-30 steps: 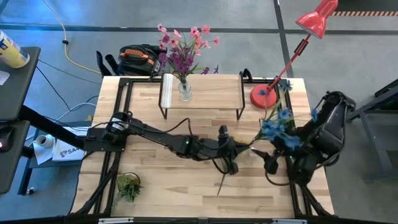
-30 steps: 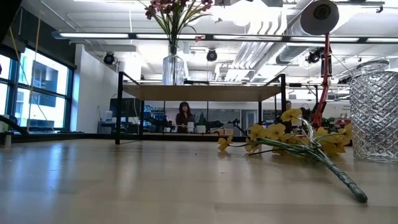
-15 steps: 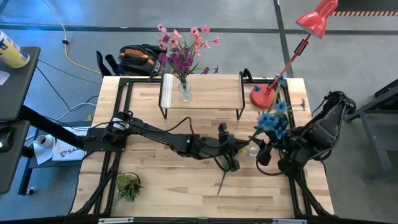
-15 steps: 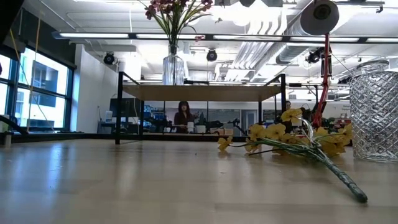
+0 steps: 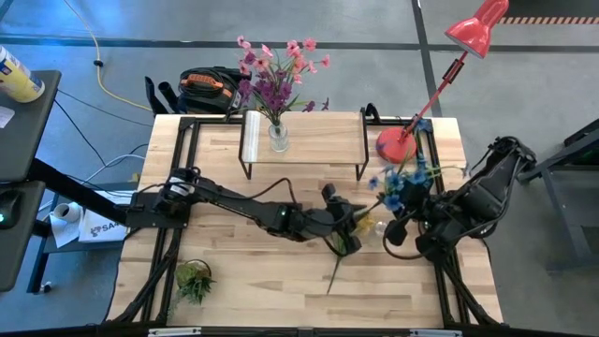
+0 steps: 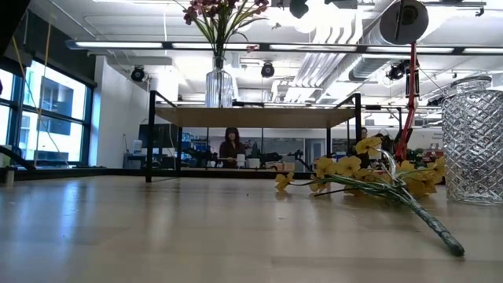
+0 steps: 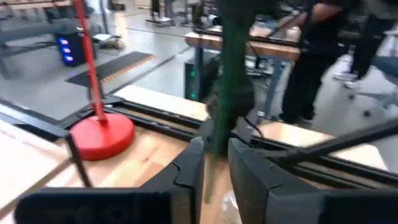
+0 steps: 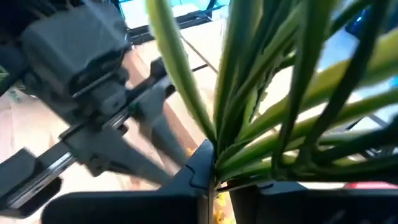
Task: Pick and place flowers into a vace then onto a shelf
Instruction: Put the blue flowers into the transparent vase
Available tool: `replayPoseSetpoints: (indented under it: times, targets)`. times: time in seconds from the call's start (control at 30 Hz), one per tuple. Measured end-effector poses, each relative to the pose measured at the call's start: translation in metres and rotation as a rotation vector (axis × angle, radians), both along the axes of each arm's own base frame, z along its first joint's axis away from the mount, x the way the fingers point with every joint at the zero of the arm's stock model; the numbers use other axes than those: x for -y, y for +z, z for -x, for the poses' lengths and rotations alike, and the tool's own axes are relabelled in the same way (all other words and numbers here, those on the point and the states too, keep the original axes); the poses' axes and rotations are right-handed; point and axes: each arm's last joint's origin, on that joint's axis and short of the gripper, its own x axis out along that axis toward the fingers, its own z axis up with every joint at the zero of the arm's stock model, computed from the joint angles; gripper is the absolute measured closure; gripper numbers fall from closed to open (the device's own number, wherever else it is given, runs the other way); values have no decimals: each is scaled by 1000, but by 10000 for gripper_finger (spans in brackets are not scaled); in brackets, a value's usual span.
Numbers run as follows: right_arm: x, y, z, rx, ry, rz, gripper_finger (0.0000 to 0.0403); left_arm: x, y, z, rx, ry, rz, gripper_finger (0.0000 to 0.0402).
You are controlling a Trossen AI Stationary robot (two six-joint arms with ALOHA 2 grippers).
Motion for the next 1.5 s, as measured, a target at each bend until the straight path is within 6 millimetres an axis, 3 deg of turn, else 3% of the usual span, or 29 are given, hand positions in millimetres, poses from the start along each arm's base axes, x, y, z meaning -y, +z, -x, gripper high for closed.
replayPoseSetpoints:
  times: [0.2,0.43,0.63,0.9,1.5]
  targets:
    - [1,-1,1,-19,-2,5,391,-4,-15,3,-161,2,-24,257]
    - [3,-5,7,-89,-8,-26,393,20,-29,17,-268,-4,52,235]
    - [0,-9,16,-153,-8,-77,390,39,-33,27,-279,54,57,240]
    - [-6,-11,22,-160,14,-97,393,36,-36,29,-282,92,115,247]
    - [-24,-29,4,-223,-1,-23,396,37,-37,30,-297,82,118,245]
